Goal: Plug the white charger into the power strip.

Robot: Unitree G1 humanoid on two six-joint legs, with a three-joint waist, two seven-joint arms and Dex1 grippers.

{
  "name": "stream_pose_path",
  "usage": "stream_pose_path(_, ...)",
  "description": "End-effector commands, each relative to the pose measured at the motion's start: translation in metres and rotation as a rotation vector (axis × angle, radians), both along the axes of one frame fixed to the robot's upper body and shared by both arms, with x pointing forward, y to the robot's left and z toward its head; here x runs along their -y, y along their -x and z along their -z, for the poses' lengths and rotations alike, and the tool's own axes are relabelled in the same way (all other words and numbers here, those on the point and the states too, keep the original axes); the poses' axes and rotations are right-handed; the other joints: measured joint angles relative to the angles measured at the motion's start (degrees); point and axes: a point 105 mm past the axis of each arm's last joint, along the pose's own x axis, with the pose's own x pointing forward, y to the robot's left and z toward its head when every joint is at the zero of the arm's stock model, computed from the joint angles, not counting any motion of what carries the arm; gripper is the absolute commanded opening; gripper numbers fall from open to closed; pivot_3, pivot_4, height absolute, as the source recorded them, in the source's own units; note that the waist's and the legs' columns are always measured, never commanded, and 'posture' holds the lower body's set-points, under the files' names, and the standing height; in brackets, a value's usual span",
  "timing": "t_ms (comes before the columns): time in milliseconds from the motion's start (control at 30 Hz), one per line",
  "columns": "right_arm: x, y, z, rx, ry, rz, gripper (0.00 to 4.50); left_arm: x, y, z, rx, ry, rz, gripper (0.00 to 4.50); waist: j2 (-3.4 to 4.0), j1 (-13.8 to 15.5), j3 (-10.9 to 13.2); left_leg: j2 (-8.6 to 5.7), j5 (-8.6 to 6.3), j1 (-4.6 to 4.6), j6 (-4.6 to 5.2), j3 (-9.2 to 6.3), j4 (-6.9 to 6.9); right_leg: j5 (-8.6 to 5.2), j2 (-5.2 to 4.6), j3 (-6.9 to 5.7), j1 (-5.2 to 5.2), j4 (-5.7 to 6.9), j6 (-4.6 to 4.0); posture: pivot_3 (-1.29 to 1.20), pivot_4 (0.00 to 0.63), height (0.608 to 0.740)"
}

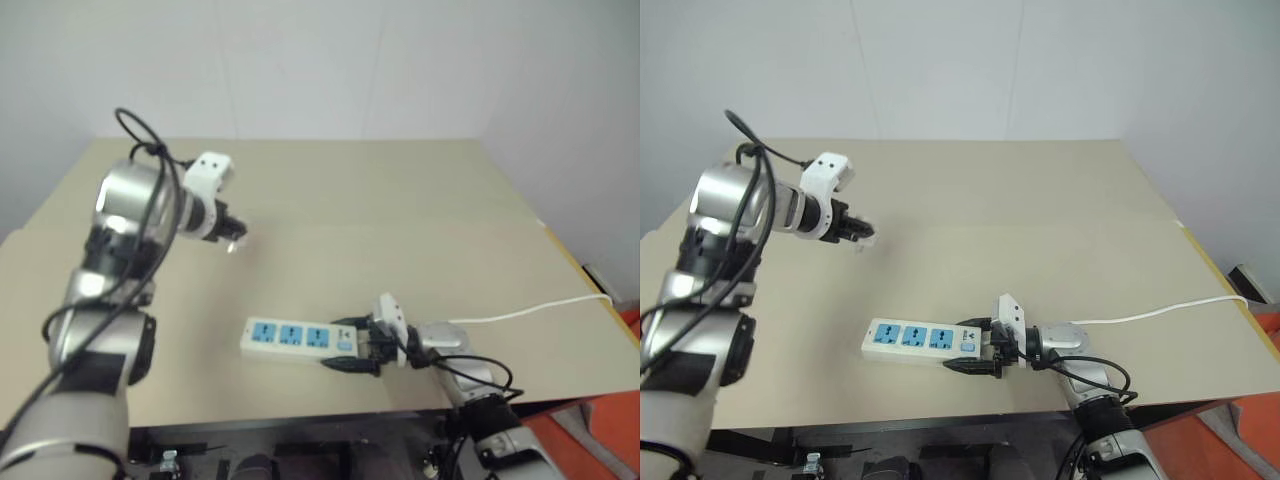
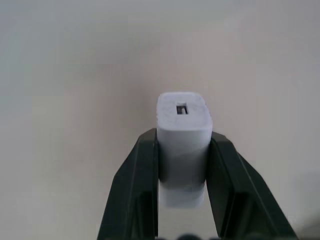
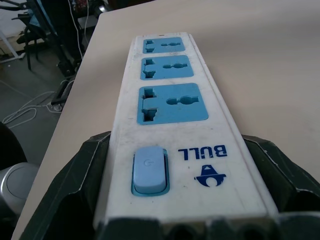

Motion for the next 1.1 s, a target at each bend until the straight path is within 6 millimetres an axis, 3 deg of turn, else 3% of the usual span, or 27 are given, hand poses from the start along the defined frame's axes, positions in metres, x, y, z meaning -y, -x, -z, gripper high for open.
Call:
stream_pose_path(33,-0.007,0.002,-0.004,0.010,-0.019,-0.048,3.43,0.013,0.019,-0.042,0.291,0.102,0.204,0.97,0.00,-0.05,0.00,0.01,0.00,0.06,0.00,0.01,-0.01,0.00,0.01,0.01,0.03,-0.09,0.00,0.00,0.150,0.740)
stream_pose_path(167,-0.007,0.000,-0.002,0.006,-0.013,-0.061,3.43,0.018,0.039,-0.047,0.324,0.236,0.429,0.97,0.00,-0.03,0.00,0.02,0.01,0.14,-0.01,0.04,0.00,0.00,0.06,-0.02,0.11,-0.12,-0.02,0.00,0.150,0.740)
stream_pose_path(333,-0.007,-0.003,0.003,0.005,0.012,-0.071,3.43,0.031,0.065,-0.044,0.539,0.150,0.707,0.97,0.01,-0.10,-0.01,0.01,0.00,0.35,0.00,0.11,0.00,-0.01,0.06,-0.01,0.34,-0.21,-0.02,0.00,0.150,0.740)
stream_pose_path(500,-0.008,-0.006,0.005,0.031,0.033,-0.080,3.43,0.043,0.087,-0.033,0.584,0.118,0.943,0.97,0.00,-0.07,-0.02,0.06,0.01,0.37,0.00,0.52,0.04,-0.01,0.13,-0.01,0.35,-0.20,-0.04,0.00,0.150,0.740)
stream_pose_path(633,-0.009,-0.016,0.006,0.080,0.049,-0.051,3.43,0.048,0.092,-0.028,0.573,0.134,0.978,0.97,0.00,-0.28,-0.02,0.10,0.01,0.49,0.01,0.60,0.03,-0.01,0.18,0.04,0.44,-0.21,-0.04,0.00,0.150,0.740)
stream_pose_path(867,-0.003,-0.032,-0.010,0.147,0.053,-0.044,3.43,0.044,0.093,-0.024,0.561,0.140,0.967,0.97,0.01,-0.18,-0.01,0.13,0.01,0.64,0.01,0.60,0.01,-0.01,0.21,0.06,0.56,-0.23,-0.04,0.00,0.150,0.740)
stream_pose_path(1100,-0.002,-0.037,0.008,0.110,0.096,-0.032,3.43,0.044,0.102,-0.016,0.506,0.166,1.004,0.97,0.02,-0.04,-0.01,0.20,-0.03,0.48,0.07,0.60,-0.02,-0.01,0.20,-0.04,0.53,-0.46,-0.05,0.00,0.150,0.740)
